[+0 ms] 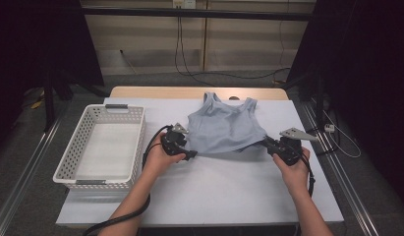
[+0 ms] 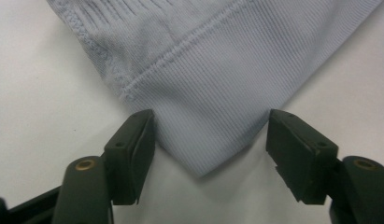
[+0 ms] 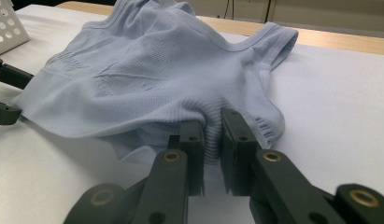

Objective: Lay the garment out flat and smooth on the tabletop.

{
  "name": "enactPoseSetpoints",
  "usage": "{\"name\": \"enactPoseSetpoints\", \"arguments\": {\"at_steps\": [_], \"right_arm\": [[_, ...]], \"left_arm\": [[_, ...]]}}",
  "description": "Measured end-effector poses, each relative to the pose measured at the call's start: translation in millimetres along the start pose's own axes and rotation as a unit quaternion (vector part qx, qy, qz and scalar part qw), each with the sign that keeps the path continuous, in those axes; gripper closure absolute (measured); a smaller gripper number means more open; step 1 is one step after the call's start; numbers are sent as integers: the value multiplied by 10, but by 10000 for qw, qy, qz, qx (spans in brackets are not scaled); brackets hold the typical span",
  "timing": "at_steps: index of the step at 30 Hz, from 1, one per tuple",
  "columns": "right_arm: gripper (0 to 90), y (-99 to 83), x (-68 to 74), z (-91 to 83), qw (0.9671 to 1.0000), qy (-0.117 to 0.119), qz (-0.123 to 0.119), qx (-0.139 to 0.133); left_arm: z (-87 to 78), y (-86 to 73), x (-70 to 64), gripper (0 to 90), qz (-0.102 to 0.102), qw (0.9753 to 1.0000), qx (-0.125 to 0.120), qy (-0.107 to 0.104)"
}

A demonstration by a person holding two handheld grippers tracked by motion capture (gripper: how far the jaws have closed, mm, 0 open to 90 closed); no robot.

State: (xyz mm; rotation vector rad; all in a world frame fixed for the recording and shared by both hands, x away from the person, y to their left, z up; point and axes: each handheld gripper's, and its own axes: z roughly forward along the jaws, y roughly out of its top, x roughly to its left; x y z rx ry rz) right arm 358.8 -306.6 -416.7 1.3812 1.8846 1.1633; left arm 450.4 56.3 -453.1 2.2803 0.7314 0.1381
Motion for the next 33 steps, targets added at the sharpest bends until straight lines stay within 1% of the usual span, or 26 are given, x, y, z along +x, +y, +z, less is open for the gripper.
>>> {"name": "enactPoseSetpoints", "arguments": {"at_steps": [1, 5, 12, 18, 21, 22, 24, 26, 28, 31, 33], "right_arm": [[806, -1, -2, 1, 10000, -2, -7, 2], [807, -3, -8, 3, 10000, -6, -14, 5], [806, -10, -5, 6, 10000, -12, 8, 26], [805, -13, -2, 11, 10000, -10, -27, 28], [804, -17, 2, 14, 10000, -8, -26, 29], [803, -19, 2, 15, 10000, -11, -27, 32], [802, -23, 5, 16, 10000, 3, -40, 50], [801, -23, 5, 16, 10000, 3, -40, 49], [801, -24, 6, 16, 10000, 6, -46, 55], [802, -30, 5, 19, 10000, -3, -66, 63], [802, -37, 3, 20, 9999, 1, -80, 65]], "left_arm": [[-3, 2, -8, 380, 40, 10000, 28, 43], [-12, 6, -22, 459, 91, 9999, 71, 35], [-26, 7, -32, 552, 54, 9999, 100, -16], [-30, 15, -41, 635, 46, 9999, 147, -39], [-33, 8, -38, 677, 2, 9999, 139, -13], [-32, 5, -32, 691, -59, 9999, 111, -65], [-32, 2, -29, 719, -63, 9999, 109, -60], [-30, 3, -34, 745, -120, 9998, 102, -79], [-33, 8, -37, 760, -94, 9998, 143, -75], [-31, 9, -43, 808, -228, 9996, 132, -142], [-36, 11, -39, 830, -280, 9993, 166, -177]]}}
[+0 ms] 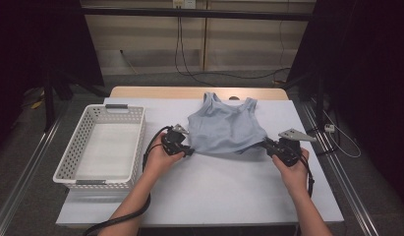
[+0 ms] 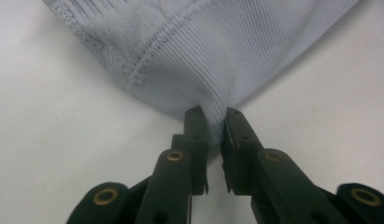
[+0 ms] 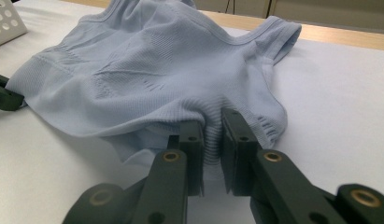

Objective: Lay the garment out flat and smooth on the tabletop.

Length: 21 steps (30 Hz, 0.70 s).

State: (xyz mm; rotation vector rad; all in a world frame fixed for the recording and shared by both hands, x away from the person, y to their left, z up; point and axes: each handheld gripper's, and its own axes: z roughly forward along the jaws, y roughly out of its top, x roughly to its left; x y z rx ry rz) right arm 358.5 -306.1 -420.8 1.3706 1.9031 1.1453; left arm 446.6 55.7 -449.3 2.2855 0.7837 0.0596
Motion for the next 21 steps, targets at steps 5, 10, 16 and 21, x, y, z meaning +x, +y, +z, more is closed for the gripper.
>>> {"name": "enactPoseSetpoints", "arguments": {"at_steps": [5, 10, 16, 21], "right_arm": [[796, -6, -5, -8, 10000, 1, 5, 20], [775, -14, -16, -10, 10000, -22, -10, 31], [738, -41, -25, -8, 9998, -97, -111, 154], [713, -72, -36, -16, 9995, -120, -135, 249]], "left_arm": [[-24, 21, -6, 860, -130, 9999, -28, -47], [-112, 55, 5, 865, -188, 9996, -214, -69], [-203, 86, 25, 867, -292, 9984, -472, -59], [-266, 110, 49, 869, -339, 9973, -655, -58]]}}
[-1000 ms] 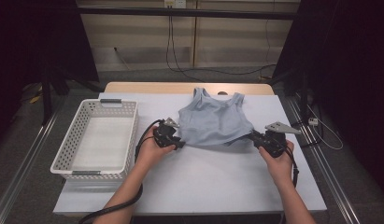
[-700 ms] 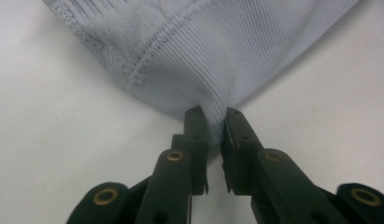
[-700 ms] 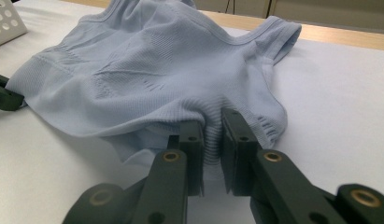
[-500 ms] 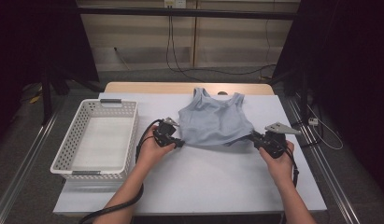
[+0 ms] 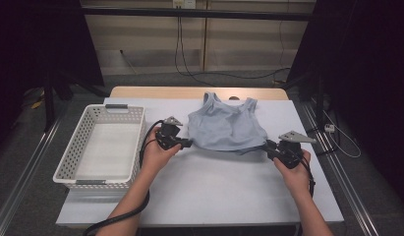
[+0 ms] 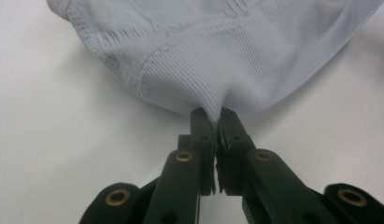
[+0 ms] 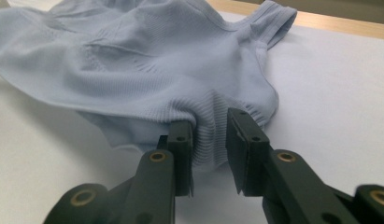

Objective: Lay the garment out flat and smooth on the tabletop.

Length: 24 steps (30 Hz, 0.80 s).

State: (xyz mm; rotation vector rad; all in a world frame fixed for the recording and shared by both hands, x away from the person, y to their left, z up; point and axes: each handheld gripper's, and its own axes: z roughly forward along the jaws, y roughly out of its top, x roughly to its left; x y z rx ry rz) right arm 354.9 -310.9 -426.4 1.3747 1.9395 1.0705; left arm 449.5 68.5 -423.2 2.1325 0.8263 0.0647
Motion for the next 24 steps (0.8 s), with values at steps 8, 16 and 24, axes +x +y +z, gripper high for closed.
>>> {"name": "enactPoseSetpoints", "arguments": {"at_steps": [8, 16, 24], "right_arm": [[660, -73, -27, -1, 9992, -195, -182, 283], [601, -159, -55, 21, 9977, -297, -256, 546], [612, -218, -107, -1, 9968, -378, -259, 658]], "left_arm": [[-92, 43, 27, 872, -82, 9997, -241, 37], [-111, 63, 27, 873, -92, 9994, -318, 82], [-119, 90, 31, 874, -66, 9993, -352, 67]]}}
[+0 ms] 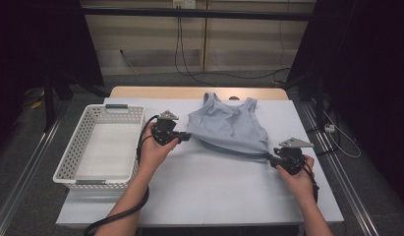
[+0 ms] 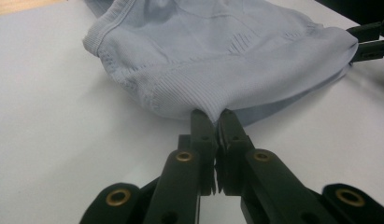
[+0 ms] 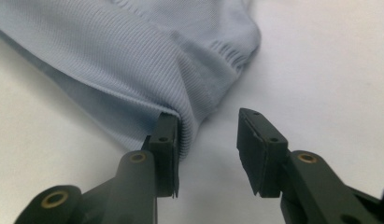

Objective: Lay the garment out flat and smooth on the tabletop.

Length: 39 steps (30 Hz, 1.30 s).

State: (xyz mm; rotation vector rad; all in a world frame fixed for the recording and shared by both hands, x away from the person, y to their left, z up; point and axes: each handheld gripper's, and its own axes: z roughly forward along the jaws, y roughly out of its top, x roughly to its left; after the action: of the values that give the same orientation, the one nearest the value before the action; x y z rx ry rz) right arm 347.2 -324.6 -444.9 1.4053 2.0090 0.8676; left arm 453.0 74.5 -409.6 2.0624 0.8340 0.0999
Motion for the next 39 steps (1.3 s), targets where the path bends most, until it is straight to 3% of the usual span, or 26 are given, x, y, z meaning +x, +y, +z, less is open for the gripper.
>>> {"name": "enactPoseSetpoints", "arguments": {"at_steps": [4, 6, 10, 11, 13, 15, 19, 24, 30, 39], "right_arm": [[750, 36, -27, -97, 9995, -148, -4, -278], [839, 75, -38, -177, 9983, -216, -18, -541], [847, 131, -68, -311, 9960, -285, 65, -843], [900, 127, -76, -330, 9958, -324, 61, -854], [883, 103, -124, -368, 9943, -631, 2, -865], [889, 61, -212, -385, 9944, -486, 278, -901], [868, 26, -205, -361, 9953, -279, 374, -851], [828, 54, -18, -257, 9973, 175, 150, -698], [753, 70, 180, -118, 9966, 665, -11, -480], [582, 9, 314, 123, 9962, 830, -245, -3]], "left_arm": [[29, 11, -22, 875, 3, 10000, -14, -63], [34, 22, -35, 874, 16, 9999, -13, -125], [34, 30, -42, 875, 4, 9999, -38, -140], [31, 33, -42, 875, 51, 10000, 19, -24], [21, 27, -15, 875, -44, 9999, 13, -96], [25, 23, -12, 875, -51, 9999, 21, -93], [45, 38, -32, 875, -17, 9999, 34, -98], [47, 46, -29, 875, -10, 9999, 35, -120], [49, 44, -26, 875, -19, 9999, 37, -118], [46, 48, -25, 874, -3, 9999, 36, -116]]}}
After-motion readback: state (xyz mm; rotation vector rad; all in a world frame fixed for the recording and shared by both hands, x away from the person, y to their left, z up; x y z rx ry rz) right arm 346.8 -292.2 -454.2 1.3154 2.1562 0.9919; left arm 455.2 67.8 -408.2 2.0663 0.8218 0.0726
